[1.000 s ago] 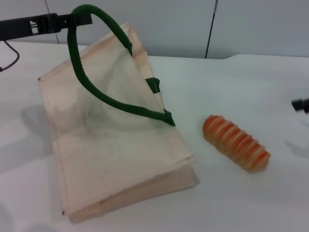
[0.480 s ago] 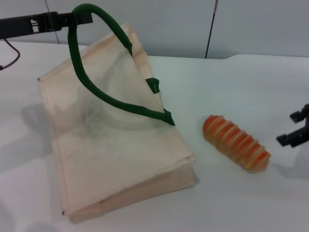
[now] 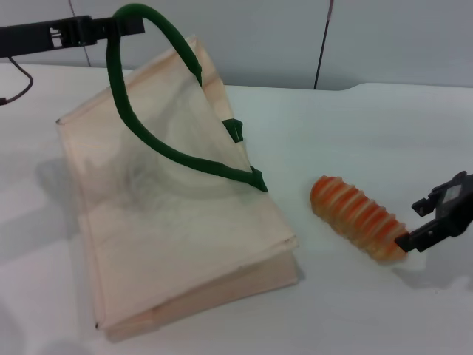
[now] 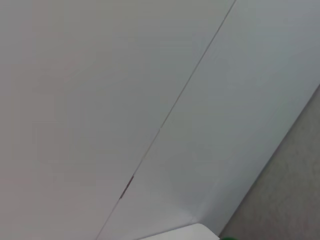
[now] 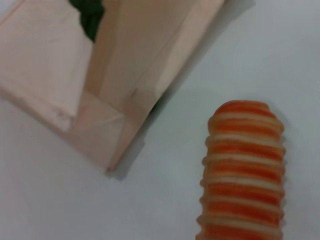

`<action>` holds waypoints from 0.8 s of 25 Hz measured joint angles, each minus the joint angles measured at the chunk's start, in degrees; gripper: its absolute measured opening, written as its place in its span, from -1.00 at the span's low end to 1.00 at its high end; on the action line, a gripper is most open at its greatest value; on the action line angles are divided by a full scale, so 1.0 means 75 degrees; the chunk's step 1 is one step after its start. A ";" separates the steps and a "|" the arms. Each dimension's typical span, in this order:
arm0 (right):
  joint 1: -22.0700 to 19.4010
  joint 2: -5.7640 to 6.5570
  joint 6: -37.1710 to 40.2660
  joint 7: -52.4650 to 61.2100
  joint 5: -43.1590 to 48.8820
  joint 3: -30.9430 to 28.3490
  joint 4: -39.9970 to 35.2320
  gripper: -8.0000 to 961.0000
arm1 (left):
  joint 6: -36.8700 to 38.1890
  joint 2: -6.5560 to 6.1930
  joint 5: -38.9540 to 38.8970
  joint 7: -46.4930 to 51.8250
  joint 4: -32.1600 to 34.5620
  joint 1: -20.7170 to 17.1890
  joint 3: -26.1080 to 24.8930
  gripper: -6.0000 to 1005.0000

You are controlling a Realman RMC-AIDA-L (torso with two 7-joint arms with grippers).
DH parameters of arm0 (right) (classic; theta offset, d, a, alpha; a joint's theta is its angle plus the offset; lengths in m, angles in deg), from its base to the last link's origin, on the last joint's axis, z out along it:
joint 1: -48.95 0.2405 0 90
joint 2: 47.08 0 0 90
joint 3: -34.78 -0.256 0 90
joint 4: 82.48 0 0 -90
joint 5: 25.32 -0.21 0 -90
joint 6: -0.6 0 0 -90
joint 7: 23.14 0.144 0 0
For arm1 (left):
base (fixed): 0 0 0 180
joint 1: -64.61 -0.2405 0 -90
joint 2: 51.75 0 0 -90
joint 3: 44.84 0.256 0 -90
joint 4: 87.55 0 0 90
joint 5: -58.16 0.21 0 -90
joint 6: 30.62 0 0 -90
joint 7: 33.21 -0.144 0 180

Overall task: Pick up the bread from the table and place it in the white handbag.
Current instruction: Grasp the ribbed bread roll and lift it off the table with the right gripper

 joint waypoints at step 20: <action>0.0395 0.0030 0.1280 0.0537 0.0179 0.0428 0.1206 0.84 | 0.0001 0.0000 -0.0019 0.0054 0.0000 0.0025 0.0000 -0.63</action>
